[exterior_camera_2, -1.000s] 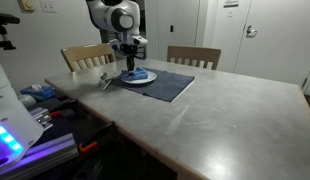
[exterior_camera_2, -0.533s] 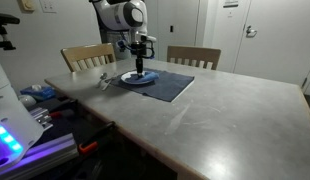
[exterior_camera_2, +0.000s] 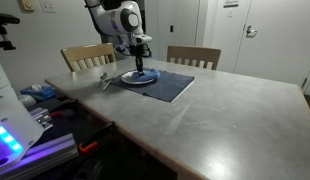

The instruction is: Pick up the blue towel and wipe the plate

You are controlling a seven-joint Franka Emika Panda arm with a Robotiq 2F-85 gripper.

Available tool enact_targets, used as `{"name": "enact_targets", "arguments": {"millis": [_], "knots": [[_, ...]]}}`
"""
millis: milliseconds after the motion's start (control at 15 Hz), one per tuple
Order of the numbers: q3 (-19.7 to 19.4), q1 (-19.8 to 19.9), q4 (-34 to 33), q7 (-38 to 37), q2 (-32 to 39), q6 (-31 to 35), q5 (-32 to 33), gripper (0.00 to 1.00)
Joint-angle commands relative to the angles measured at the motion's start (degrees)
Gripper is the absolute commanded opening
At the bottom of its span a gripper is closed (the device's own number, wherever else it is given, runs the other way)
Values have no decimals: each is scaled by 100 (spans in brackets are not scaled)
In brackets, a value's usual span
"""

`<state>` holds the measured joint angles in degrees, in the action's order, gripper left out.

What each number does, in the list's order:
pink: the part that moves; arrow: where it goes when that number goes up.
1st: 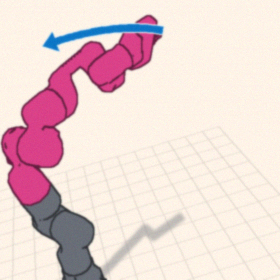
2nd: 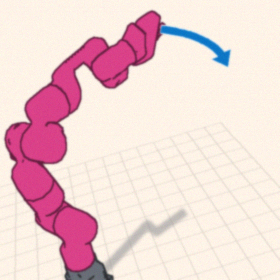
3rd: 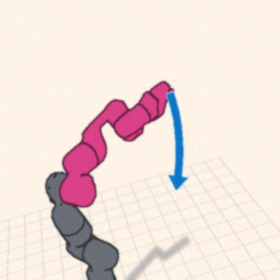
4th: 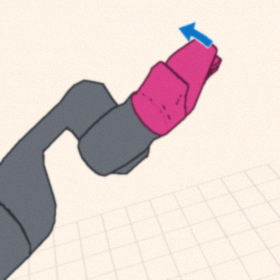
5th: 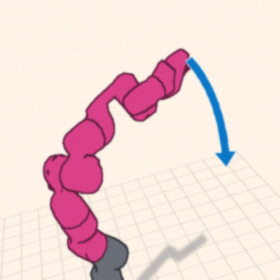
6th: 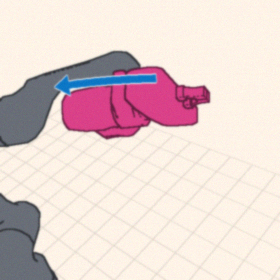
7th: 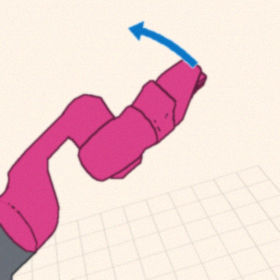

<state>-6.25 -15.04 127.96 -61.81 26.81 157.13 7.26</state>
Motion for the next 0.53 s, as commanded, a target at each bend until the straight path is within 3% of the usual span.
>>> {"name": "enact_targets", "arguments": {"millis": [0, 200, 333, 467], "knots": [[742, 548, 22, 1017, -16, -3, -831, 2], [1136, 891, -33, 2079, -161, -598, -1509, 2], [871, 742, -104, 2248, -266, -1309, -1395, 2], [489, 496, -206, 1956, -320, -1944, -937, 2]]}}
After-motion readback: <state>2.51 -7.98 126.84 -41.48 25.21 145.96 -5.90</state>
